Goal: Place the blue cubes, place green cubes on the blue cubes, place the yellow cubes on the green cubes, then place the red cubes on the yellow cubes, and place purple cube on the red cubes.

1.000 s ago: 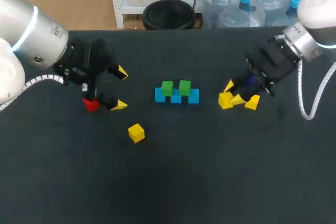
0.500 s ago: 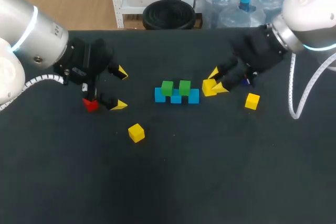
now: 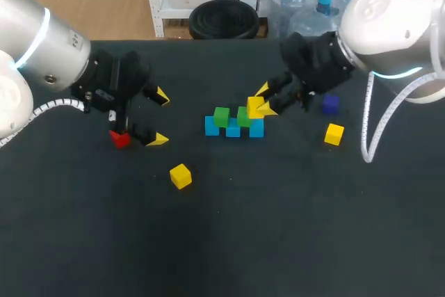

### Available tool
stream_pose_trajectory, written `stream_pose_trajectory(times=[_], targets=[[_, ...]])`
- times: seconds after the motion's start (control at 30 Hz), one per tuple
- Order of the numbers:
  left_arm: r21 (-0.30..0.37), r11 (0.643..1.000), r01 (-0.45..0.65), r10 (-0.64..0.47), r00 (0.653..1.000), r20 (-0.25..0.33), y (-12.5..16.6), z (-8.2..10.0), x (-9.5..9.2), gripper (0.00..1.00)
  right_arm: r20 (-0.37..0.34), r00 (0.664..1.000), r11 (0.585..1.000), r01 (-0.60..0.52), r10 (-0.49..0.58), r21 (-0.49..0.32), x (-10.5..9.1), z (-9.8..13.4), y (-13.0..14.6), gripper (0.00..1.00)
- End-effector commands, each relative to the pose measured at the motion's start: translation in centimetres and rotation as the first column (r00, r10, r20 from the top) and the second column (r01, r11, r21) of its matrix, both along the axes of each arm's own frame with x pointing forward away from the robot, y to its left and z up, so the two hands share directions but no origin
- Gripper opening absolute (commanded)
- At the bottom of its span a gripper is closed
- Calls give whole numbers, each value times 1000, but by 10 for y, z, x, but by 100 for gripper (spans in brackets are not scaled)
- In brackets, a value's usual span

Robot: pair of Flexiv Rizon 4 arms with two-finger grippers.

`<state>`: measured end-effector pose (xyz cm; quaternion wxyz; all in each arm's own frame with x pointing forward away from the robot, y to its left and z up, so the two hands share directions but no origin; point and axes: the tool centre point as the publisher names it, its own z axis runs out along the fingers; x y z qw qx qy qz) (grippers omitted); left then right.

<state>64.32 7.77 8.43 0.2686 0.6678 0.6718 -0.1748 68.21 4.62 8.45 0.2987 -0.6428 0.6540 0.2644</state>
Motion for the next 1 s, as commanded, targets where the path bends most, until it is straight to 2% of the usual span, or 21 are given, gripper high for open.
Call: stream_pose_trajectory(times=[0.03,0.5,1.0], targets=[[-4,1000,2,-2,1000,3,1,-1,0,100,-6,1000,1000,2,-2,-13,10,-2,15,0],[-4,1000,2,-2,1000,3,1,-1,0,100,-30,999,999,32,-32,-11,24,-14,37,0],[-4,1000,2,-2,1000,3,1,-1,0,100,-37,998,999,49,-49,-22,28,-22,39,0]])
